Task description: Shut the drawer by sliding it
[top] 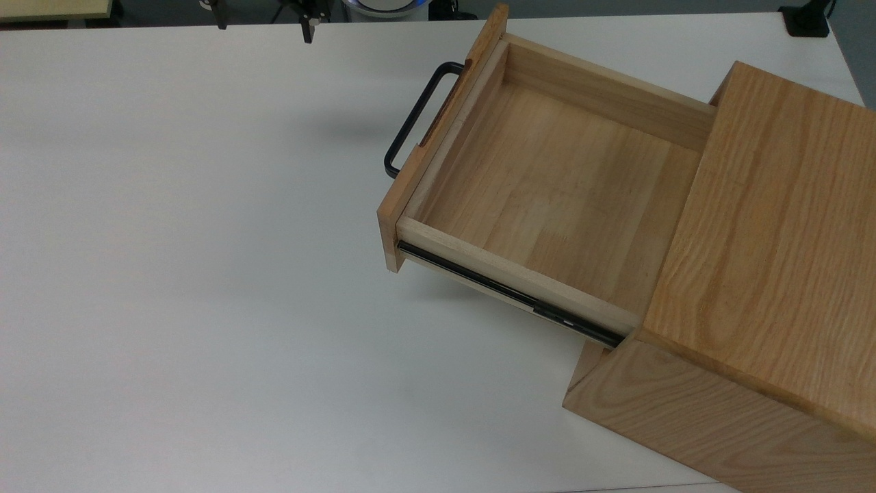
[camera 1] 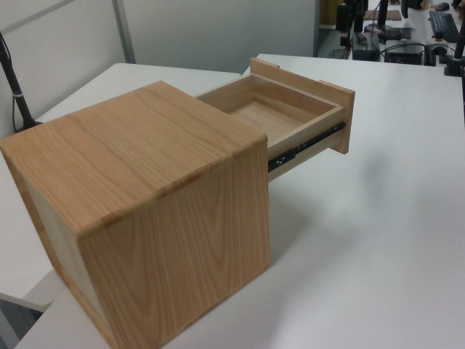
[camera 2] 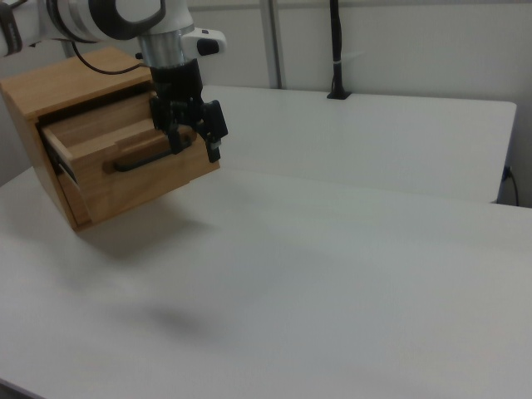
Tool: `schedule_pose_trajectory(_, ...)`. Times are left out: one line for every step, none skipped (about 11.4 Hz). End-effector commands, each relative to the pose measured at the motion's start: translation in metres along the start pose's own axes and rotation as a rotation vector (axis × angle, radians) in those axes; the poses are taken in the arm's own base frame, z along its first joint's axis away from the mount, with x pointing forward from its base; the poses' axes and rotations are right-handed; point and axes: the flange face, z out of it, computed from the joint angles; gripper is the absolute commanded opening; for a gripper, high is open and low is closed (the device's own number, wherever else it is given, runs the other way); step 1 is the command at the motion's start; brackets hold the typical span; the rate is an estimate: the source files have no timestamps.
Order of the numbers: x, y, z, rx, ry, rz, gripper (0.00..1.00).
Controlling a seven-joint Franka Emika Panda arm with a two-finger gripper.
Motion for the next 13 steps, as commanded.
schedule_pose_trajectory(-0.007,0.006,0.001,-0.013,-0.016,-0.020,1.00)
schedule_pose_trajectory(-0.007,0.006,0.002,-0.014,-0.019,-0.043,1.00)
schedule_pose_trajectory(-0.007,0.006,0.003,-0.014,-0.024,-0.064,1.00)
schedule_pose_trajectory(-0.008,0.007,0.005,-0.012,-0.037,-0.064,1.00)
schedule_pose_trajectory(-0.011,0.009,0.006,-0.009,-0.061,-0.060,1.00)
schedule_pose_trajectory(-0.011,0.009,0.006,-0.008,-0.061,-0.055,1.00)
schedule_pose_trajectory(-0.011,0.009,0.006,-0.008,-0.061,-0.060,1.00)
schedule_pose_trajectory(-0.011,0.009,0.006,-0.009,-0.061,-0.063,1.00)
schedule_pose_trajectory(-0.011,0.009,0.007,-0.010,-0.064,-0.088,1.00)
schedule_pose_trajectory(-0.011,0.009,0.008,-0.007,-0.067,-0.174,1.00)
schedule_pose_trajectory(-0.014,0.011,0.009,0.000,-0.097,-0.268,1.00)
schedule_pose_trajectory(-0.017,0.012,0.010,0.009,-0.115,-0.354,1.00)
schedule_pose_trajectory(-0.018,0.012,0.010,0.014,-0.125,-0.433,1.00)
